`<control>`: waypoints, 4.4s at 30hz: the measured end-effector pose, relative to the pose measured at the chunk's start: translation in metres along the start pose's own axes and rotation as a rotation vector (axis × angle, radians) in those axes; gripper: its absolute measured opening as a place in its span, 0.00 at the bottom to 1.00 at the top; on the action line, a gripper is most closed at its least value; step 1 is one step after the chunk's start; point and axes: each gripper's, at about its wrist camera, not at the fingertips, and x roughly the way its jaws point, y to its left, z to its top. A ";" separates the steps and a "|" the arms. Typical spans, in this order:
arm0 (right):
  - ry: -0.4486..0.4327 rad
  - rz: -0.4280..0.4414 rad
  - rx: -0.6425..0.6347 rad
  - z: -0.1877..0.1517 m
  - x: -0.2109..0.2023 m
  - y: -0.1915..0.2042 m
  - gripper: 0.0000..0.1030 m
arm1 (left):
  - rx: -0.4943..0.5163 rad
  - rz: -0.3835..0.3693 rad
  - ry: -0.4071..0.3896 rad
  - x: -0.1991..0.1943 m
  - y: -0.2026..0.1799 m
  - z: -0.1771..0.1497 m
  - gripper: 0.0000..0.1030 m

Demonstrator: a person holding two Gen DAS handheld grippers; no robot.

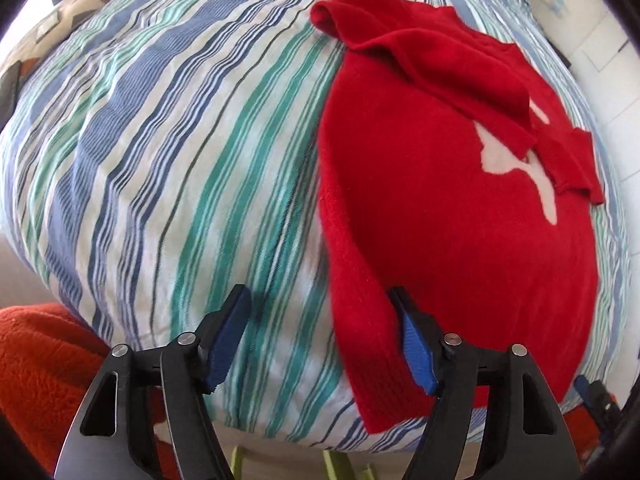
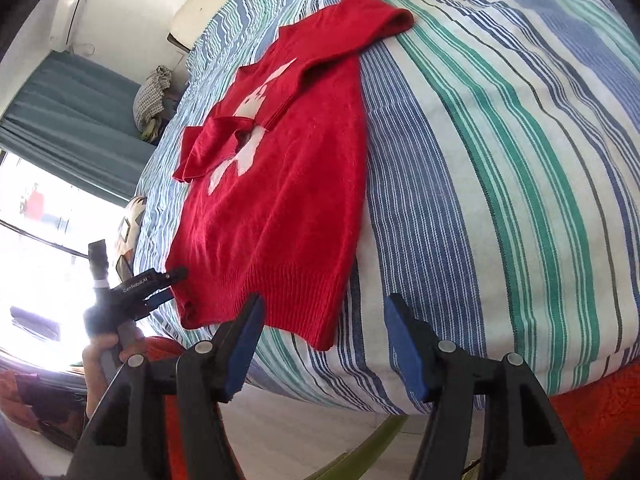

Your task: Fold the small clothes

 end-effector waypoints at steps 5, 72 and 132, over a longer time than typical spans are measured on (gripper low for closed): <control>-0.030 -0.014 0.013 -0.002 -0.010 -0.011 0.60 | -0.048 -0.023 -0.033 -0.028 0.054 -0.031 0.65; 0.118 -0.207 -0.079 -0.019 0.030 -0.004 0.19 | 0.271 0.141 -0.054 0.009 -0.006 -0.055 0.25; -0.509 -0.020 0.481 0.178 -0.120 -0.258 0.26 | 0.004 0.177 -0.266 -0.040 0.059 -0.036 0.67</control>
